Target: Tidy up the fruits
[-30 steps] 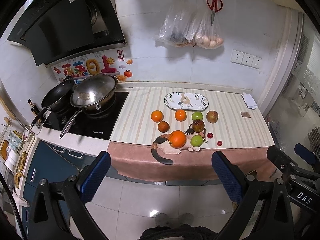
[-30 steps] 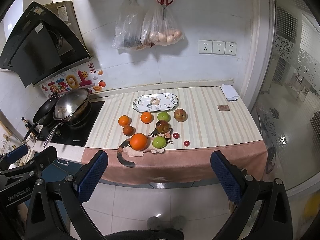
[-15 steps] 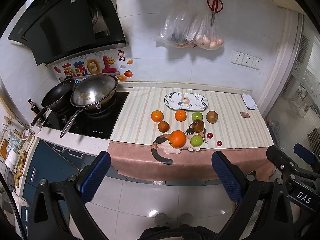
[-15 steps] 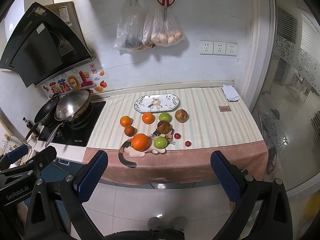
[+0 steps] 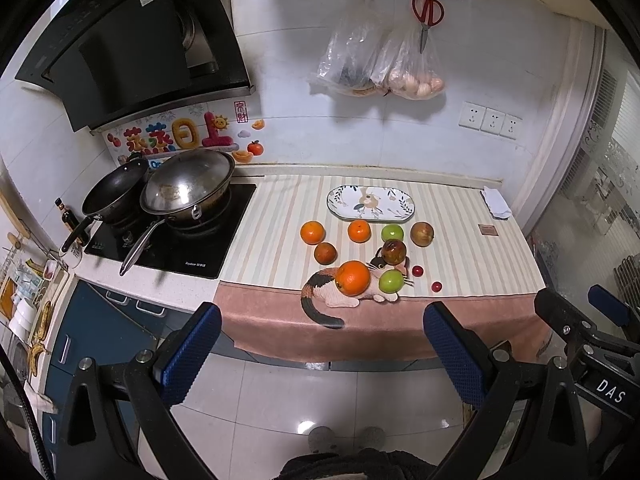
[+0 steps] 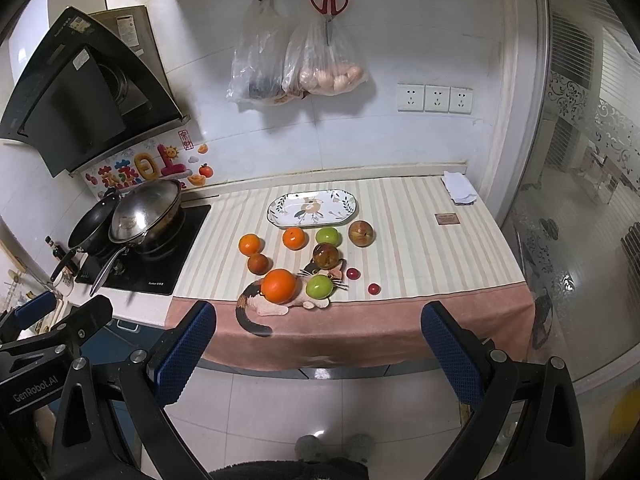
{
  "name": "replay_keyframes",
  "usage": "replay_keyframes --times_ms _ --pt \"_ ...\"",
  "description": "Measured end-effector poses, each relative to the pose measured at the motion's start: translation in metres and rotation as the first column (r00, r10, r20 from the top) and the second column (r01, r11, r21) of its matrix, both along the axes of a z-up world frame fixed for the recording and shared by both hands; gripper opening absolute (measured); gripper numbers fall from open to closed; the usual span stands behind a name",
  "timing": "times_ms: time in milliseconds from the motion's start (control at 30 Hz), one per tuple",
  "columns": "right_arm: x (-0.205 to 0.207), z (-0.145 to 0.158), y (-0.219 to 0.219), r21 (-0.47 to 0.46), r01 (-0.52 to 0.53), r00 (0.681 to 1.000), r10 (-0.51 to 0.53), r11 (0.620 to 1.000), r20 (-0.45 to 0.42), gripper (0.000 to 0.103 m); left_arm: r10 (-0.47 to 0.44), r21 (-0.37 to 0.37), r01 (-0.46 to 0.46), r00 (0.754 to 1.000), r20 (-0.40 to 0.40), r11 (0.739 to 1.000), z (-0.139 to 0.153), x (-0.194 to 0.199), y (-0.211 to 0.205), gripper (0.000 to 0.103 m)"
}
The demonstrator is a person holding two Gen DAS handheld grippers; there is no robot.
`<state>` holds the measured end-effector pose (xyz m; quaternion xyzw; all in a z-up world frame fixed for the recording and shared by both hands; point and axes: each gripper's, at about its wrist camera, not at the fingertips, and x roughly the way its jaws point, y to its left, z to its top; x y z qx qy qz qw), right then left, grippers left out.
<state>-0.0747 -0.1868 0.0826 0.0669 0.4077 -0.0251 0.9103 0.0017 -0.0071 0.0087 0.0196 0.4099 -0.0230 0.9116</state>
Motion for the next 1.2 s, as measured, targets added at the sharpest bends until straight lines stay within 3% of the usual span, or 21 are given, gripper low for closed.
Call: replay_keyframes --times_ms 1067,1200 --pt "0.0 0.008 -0.001 0.005 -0.004 1.0 0.004 1.0 0.004 0.103 -0.003 -0.003 0.003 1.0 0.0 1.0 -0.005 -0.005 -0.004 0.103" --pt "0.01 0.005 -0.004 0.043 0.015 1.0 -0.016 0.999 0.015 0.103 0.014 -0.006 -0.014 1.0 0.007 1.0 -0.01 0.013 0.005 0.103"
